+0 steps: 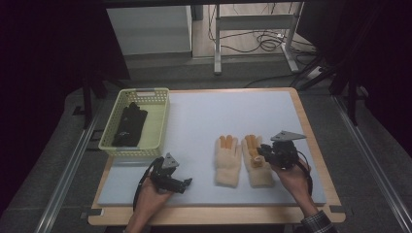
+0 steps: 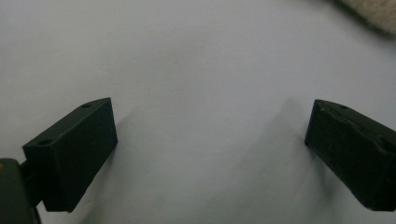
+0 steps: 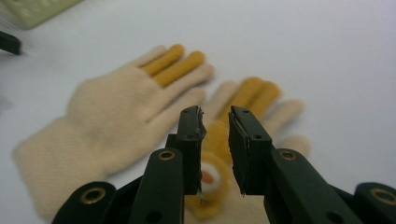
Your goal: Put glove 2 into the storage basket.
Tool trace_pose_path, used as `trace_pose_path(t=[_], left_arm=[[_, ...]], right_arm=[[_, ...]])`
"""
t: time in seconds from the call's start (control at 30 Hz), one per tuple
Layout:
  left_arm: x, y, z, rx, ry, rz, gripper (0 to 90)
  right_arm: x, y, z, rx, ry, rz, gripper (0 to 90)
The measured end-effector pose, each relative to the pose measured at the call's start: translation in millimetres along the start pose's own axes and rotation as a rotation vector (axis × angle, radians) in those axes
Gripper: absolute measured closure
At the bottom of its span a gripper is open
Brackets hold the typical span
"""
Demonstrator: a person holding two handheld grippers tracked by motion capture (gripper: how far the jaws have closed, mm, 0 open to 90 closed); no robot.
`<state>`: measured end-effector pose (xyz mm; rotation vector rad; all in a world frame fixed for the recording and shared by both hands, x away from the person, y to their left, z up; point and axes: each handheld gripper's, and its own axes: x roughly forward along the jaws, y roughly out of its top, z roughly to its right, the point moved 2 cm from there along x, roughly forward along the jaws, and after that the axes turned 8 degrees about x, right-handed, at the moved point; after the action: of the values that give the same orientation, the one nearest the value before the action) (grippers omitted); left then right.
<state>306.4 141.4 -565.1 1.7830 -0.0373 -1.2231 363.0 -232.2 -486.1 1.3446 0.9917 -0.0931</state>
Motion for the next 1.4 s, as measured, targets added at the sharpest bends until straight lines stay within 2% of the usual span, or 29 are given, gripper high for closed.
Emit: trace_pose_path(t=[0.07, 0.17, 0.27, 0.33, 0.43, 0.47, 0.5, 0.53, 0.57, 0.63, 0.77, 0.8, 0.83, 0.87, 0.9, 1.0, 1.03, 1.1, 1.17, 1.23, 1.27, 1.33, 1.4], left_arm=[[0.0, 0.0, 0.0, 0.000, 0.000, 0.000, 2.5], [0.1, 0.0, 0.0, 0.000, 0.000, 0.000, 2.5], [0.1, 0.1, -0.1, 0.000, 0.000, 0.000, 2.5], [0.1, 0.1, -0.1, 0.000, 0.000, 0.000, 2.5], [0.1, 0.1, 0.0, 0.000, 0.000, 0.000, 2.6], [0.1, 0.1, 0.0, 0.000, 0.000, 0.000, 2.6], [0.1, 0.1, -0.1, 0.000, 0.000, 0.000, 2.6], [0.1, 0.0, -0.1, 0.000, 0.000, 0.000, 2.6], [0.1, 0.0, 0.0, 0.000, 0.001, 0.000, 2.6], [0.1, 0.0, 0.0, 0.000, 0.000, 0.000, 2.6], [0.1, 0.0, -0.1, 0.000, 0.000, 0.000, 2.6], [0.1, 0.0, -0.1, 0.000, 0.000, 0.000, 2.6], [0.1, 0.0, -0.1, 0.000, 0.000, 0.000, 2.6], [0.1, 0.0, -0.1, 0.000, 0.000, 0.000, 2.6], [0.1, 0.0, -0.1, 0.000, 0.000, 0.000, 2.6], [0.1, 0.0, 0.0, 0.000, 0.000, 0.000, 2.6], [0.0, 0.0, 0.0, 0.000, 0.001, 0.000, 2.6], [0.0, 0.0, 0.0, 0.000, 0.001, 0.000, 2.6], [0.1, 0.0, 0.0, 0.000, 0.000, 0.000, 2.6], [0.0, 0.0, 0.0, -0.001, 0.000, 0.000, 2.6], [0.1, 0.0, 0.0, 0.000, 0.001, 0.000, 2.6], [0.1, 0.0, 0.0, -0.001, 0.000, 0.000, 2.6], [0.1, 0.0, 0.0, -0.001, 0.000, 0.000, 2.6]], right_arm=[[-1.6, -3.3, 4.4, 0.006, -0.015, -0.006, 75.0], [-8.0, -25.4, 25.4, 0.036, -0.066, -0.031, 78.6], [-10.3, -49.4, 35.9, 0.075, -0.063, -0.057, 79.4], [-9.5, -60.9, 34.4, 0.085, -0.034, -0.067, 79.3], [-8.4, -72.1, 20.9, 0.069, -0.002, -0.053, 78.9], [-7.5, -73.1, 11.1, 0.069, 0.049, -0.057, 79.0], [-7.5, -73.1, 11.1, 0.069, 0.049, -0.057, 79.0], [-5.3, -72.9, 1.3, 0.037, 0.071, -0.069, 78.4], [-5.3, -72.9, 1.3, 0.037, 0.071, -0.069, 78.4], [-7.3, -67.9, -3.5, 0.005, 0.066, -0.068, 77.4], [-15.3, -53.2, 3.8, 0.012, 0.039, -0.011, 71.7], [-15.3, -50.0, 4.9, 0.019, 0.054, -0.006, 68.5], [-10.5, -45.1, 3.7, 0.020, 0.090, -0.007, 59.7], [-10.5, -45.1, 3.7, 0.020, 0.090, -0.007, 59.7], [-6.4, -43.5, 1.7, 0.013, 0.107, -0.009, 55.9], [9.0, -39.8, -5.6, -0.012, 0.133, -0.016, 43.0], [19.5, -38.6, -9.6, -0.027, 0.152, -0.028, 38.2], [24.5, -38.7, -11.4, -0.037, 0.150, -0.038, 37.9], [32.5, -40.3, -12.9, -0.074, 0.130, -0.049, 39.6], [36.7, -43.0, -12.5, -0.093, 0.109, -0.053, 51.6], [35.3, -43.3, -11.5, -0.087, 0.104, -0.043, 58.1], [33.4, -42.7, -10.9, -0.078, 0.106, -0.042, 59.7], [23.7, -38.4, -8.3, -0.062, 0.103, -0.014, 60.9]])
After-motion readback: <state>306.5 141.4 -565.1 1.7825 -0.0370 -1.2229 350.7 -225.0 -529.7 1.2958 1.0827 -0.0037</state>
